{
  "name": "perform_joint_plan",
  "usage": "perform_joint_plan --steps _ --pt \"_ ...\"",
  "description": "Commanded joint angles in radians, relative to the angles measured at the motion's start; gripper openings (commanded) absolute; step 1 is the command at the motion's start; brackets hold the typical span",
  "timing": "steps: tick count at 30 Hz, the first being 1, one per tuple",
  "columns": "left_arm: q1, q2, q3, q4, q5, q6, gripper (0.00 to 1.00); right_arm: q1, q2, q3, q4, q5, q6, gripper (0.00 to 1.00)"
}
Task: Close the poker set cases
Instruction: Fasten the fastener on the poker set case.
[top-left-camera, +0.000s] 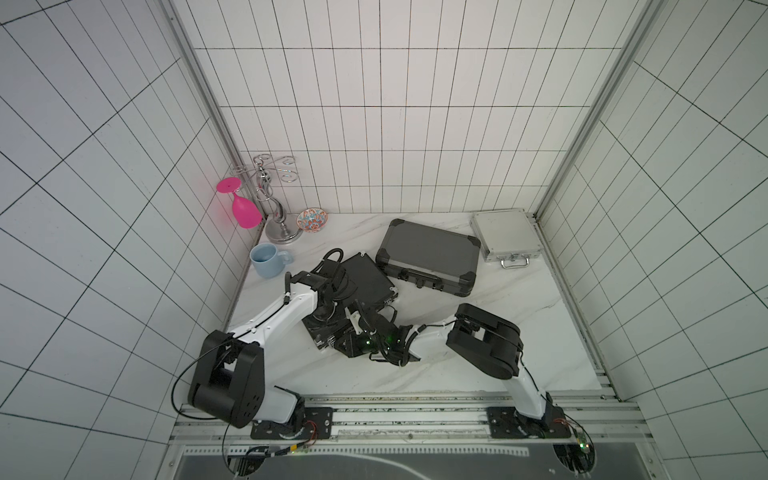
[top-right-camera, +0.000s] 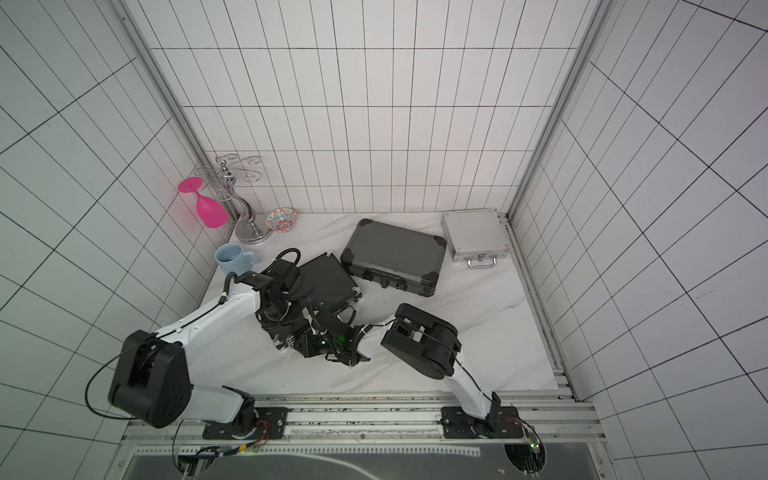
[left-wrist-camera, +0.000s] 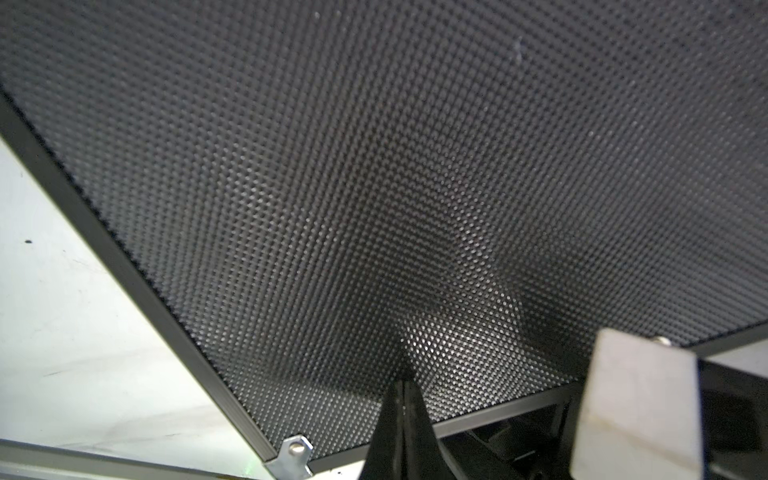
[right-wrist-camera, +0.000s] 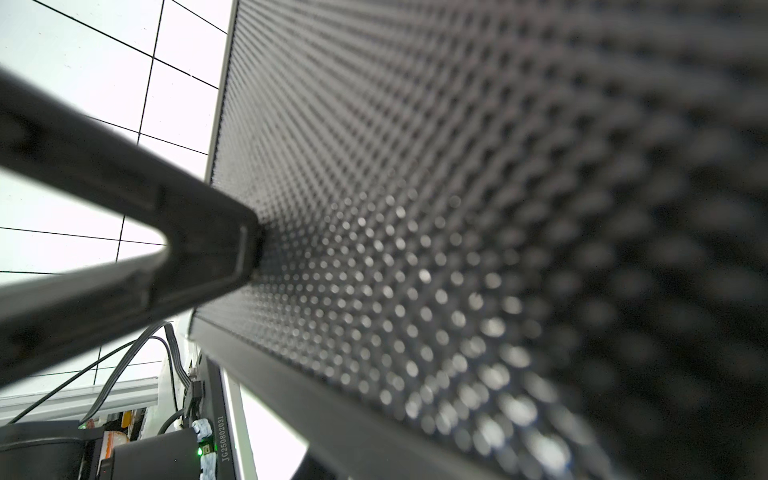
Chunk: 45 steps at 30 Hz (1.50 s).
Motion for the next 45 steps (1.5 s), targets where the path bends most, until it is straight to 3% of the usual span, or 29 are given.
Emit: perform_joint_plan --steps 1,5,13,45 --pt "-0.001 0.111 -0.115 0.043 0.062 -0.01 0.03 -0.051 0.043 -0.035 -0.157 0.126 0.029 0.29" --pt "0.001 0.112 -0.108 0.041 0.062 -0.008 0.03 -0.049 0.043 -0.038 -0.155 0.129 0.036 0.33" --pt "0.002 0.11 -0.108 0.037 0.065 -0.008 0.03 -0.056 0.065 -0.027 -0.187 0.13 0.055 0.21" --pt "0.002 0.1 -0.165 0.06 0.104 -0.011 0.02 -0.103 0.16 0.065 -0.284 0.168 0.029 0.0"
